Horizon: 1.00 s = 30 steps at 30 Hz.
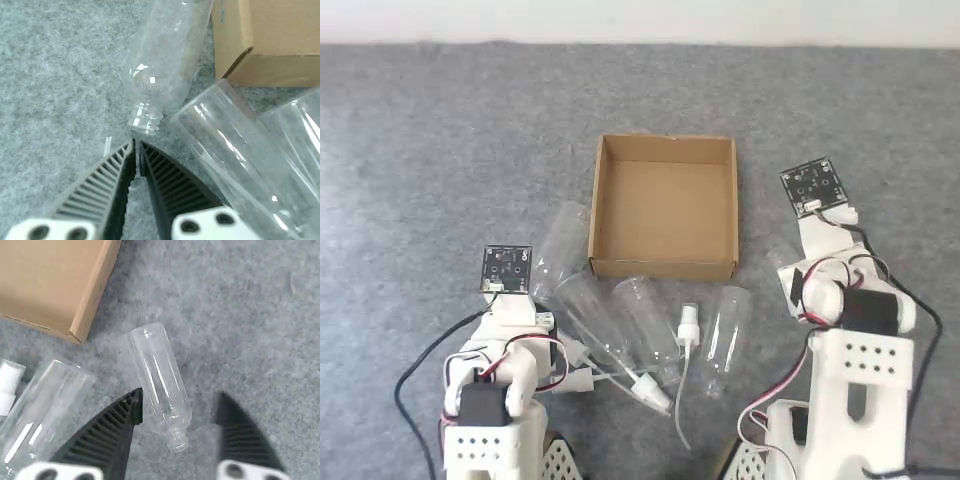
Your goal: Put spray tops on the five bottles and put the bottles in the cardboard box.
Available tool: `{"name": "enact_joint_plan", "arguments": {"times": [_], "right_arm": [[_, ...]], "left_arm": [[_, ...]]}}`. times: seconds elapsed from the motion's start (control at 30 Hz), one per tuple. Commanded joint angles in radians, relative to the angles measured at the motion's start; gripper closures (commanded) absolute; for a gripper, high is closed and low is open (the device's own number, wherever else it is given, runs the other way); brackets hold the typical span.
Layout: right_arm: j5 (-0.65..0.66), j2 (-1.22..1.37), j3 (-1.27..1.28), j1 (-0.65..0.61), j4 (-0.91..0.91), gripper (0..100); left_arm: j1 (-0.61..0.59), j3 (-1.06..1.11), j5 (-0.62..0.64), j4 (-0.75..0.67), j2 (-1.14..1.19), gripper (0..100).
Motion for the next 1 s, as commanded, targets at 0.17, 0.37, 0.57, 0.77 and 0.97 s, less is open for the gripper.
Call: {"name": "enact_joint_plan", "arguments": {"times": [0.17, 0.37, 0.57, 0.77, 0.97], "right_arm": [[0.107, 0.122, -0.075, -0.082, -0.09, 65.1], [0.106, 0.226, -0.114, -0.13, -0.096, 65.1], [0.106, 0.372, -0.146, -0.127, -0.176, 65.2], [0.11, 0.518, -0.146, -0.127, -0.26, 65.2], [0.112, 0.618, -0.147, -0.124, -0.325, 65.3]], "left_arm": [[-0.003, -0.013, -0.002, 0.005, -0.017, 99], [-0.003, -0.013, -0.002, 0.005, -0.017, 99], [-0.003, -0.013, -0.002, 0.005, -0.017, 99], [-0.003, -0.013, -0.002, 0.005, -0.017, 99], [-0.003, -0.013, -0.002, 0.005, -0.017, 99]]}}
